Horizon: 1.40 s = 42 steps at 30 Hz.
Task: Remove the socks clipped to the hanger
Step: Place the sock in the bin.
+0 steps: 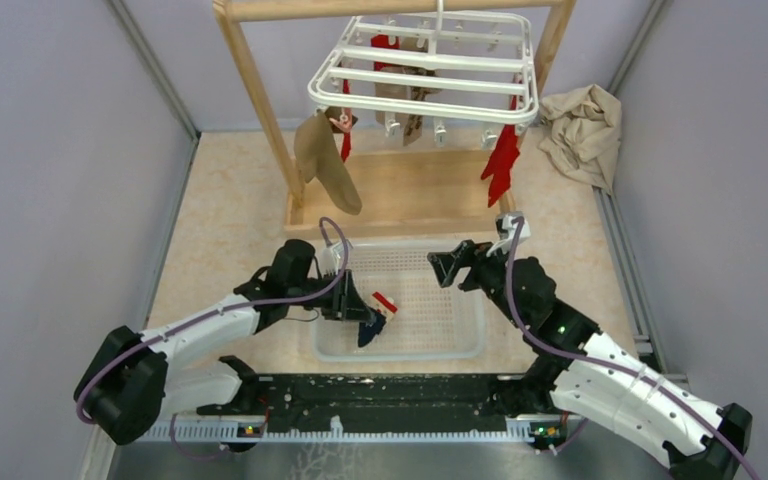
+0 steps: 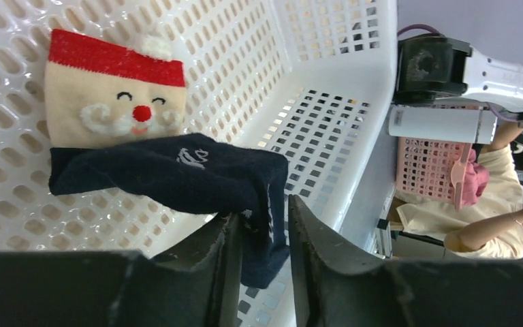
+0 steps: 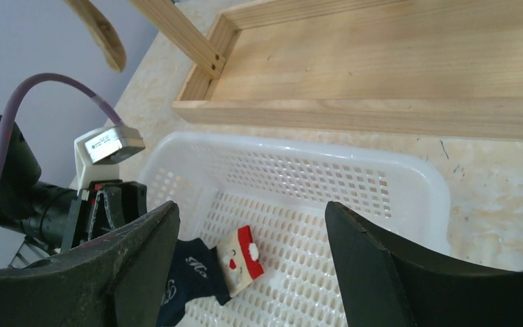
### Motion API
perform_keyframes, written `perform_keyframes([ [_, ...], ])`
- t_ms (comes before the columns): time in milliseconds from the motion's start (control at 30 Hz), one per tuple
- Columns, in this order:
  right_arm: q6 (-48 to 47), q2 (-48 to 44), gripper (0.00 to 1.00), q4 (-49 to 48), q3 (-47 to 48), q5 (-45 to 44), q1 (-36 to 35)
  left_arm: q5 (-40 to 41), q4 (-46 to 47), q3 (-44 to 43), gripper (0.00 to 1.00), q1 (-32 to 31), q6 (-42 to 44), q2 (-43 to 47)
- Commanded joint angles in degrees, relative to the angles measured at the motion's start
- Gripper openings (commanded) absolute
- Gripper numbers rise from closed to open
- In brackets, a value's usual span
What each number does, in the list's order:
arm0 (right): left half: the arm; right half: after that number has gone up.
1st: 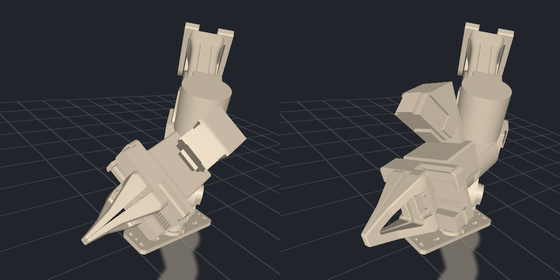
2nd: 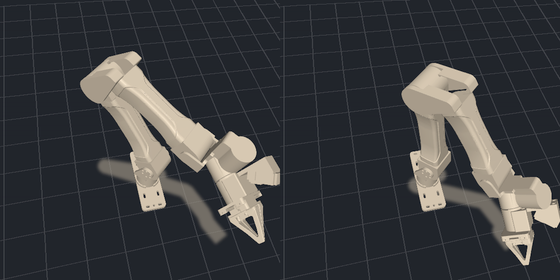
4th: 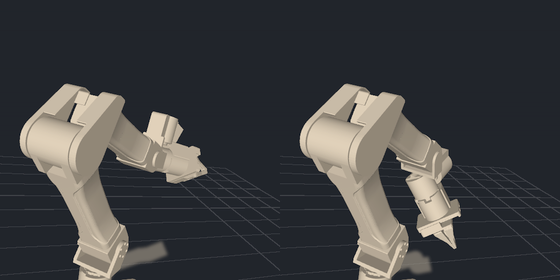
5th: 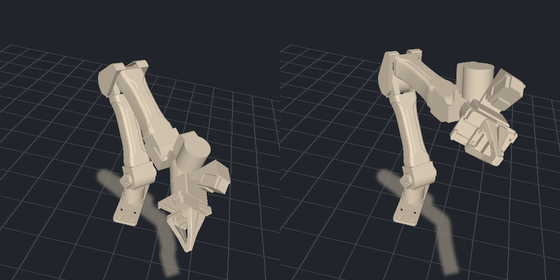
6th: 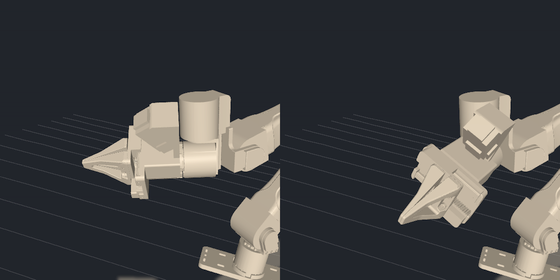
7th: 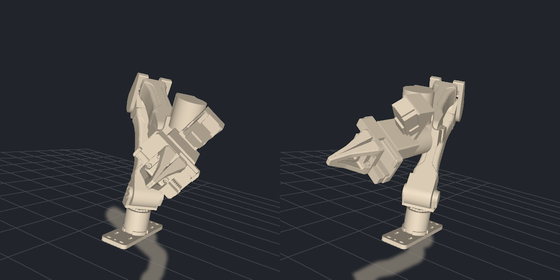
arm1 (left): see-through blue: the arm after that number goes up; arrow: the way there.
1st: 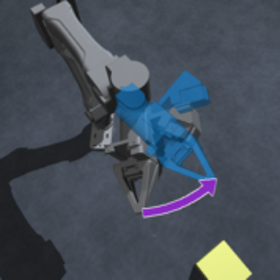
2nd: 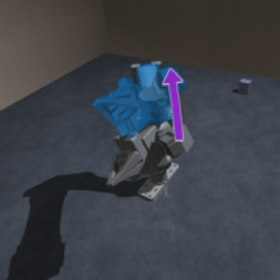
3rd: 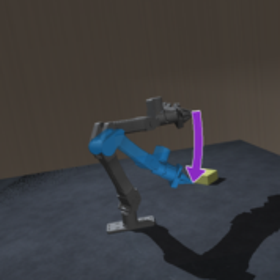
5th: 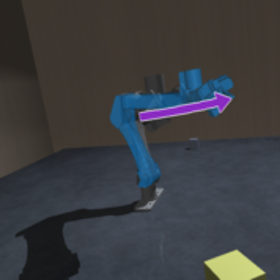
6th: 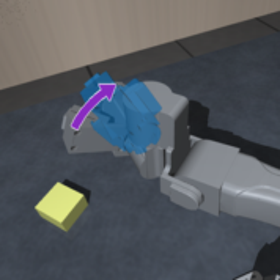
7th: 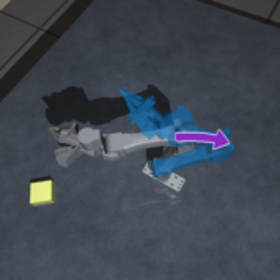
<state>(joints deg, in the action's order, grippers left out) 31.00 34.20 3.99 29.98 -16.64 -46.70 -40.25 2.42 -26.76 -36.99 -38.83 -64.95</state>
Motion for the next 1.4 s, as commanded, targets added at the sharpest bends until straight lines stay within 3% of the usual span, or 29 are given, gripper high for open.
perform_keyframes([
  [0,0.58,-0.06,0.79,2.24,1.84,2.41,0.12,2.94,2.33,0.66,0.41,-0.48,0.27,-1.13],
  [200,0.56,-2.99,0.8,5.76,1.35,3.02,0.12,3.67,0.59,-1.81,0.6,-1.44,1.14,-0.38],
  [267,0.66,-4.09,0.8,6.92,1.32,3.02,0.12,4.2,-1.73,-3.46,0.91,-1.87,1.73,0.49],
  [300,0.73,-4.5,0.81,7.35,1.33,3.03,0.13,4.62,-3.05,-4.39,0.98,-2.14,1.92,1.07],
  [600,0.2,-3.5,0.82,7.7,3.75,5.35,0.11,9.0,-12.31,-8.51,0.99,-3.26,0.45,9.51],
  [1033,-2.37,3.37,0.83,-2.35,1.16,8.8,0.16,17.55,-21.36,-12.47,0.99,-3.35,0.38,17.26],
  [1200,-3.69,6.21,0.83,-5.13,2.1,10.3,0.1,21.34,-22.75,-13.76,0.99,-3.35,2.06,17.19],
  [1367,-4.59,8.21,0.84,-5.42,3.43,10.96,0.11,19.18,-20.98,-14.94,0.99,-3.37,3.32,13.15],
])
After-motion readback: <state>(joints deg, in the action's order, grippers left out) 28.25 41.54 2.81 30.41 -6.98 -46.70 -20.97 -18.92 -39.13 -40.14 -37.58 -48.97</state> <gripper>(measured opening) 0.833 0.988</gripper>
